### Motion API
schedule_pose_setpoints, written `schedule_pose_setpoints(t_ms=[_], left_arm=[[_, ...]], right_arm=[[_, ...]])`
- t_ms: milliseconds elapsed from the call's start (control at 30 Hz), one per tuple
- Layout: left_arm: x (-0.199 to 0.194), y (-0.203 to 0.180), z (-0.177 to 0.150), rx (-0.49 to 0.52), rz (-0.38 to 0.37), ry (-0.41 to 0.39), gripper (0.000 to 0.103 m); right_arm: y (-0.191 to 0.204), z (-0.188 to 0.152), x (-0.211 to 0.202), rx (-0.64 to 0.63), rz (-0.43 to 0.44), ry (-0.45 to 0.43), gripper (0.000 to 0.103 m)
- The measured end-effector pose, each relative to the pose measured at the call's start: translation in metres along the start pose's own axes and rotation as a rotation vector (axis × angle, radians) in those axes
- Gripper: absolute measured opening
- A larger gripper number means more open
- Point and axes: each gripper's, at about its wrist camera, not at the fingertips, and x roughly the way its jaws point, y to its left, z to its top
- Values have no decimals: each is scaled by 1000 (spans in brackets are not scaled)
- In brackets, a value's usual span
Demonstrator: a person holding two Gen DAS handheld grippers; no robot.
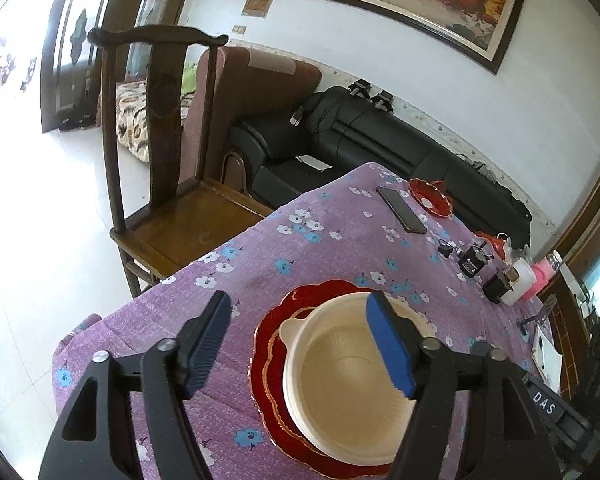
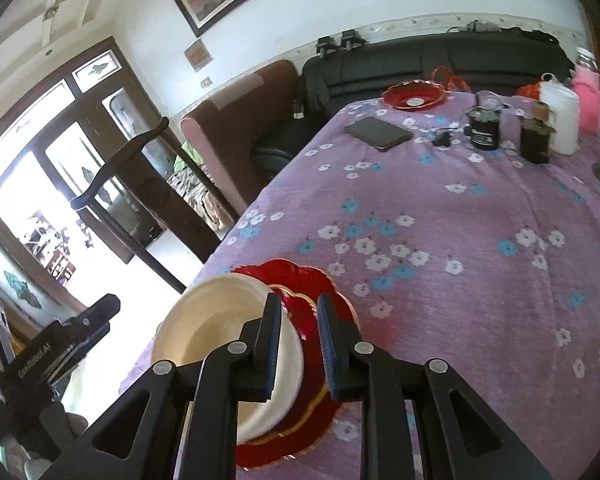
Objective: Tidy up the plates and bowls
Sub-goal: 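Open both tools to release the beige bowl on the stack, then move both tools away from the stack toward the large white bowl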
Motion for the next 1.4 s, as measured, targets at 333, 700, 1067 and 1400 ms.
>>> schedule_pose_setpoints(t_ms=[333, 700, 1067, 1400], left_arm=[[-16, -40, -9, 127, -45, -42, 82], [-20, -106, -33, 295, -110, -13, 82], [-27, -180, -58, 469, -221, 28, 82], [-19, -255, -89, 605, -327, 102, 82]], right_arm=[[-43, -24, -44, -15, -87, -64, 38], [-109, -35, -106, 55, -183, -135, 39], [-198, -56, -191, 191, -347, -222, 40], [-279, -70, -263, 354, -505, -287, 44]])
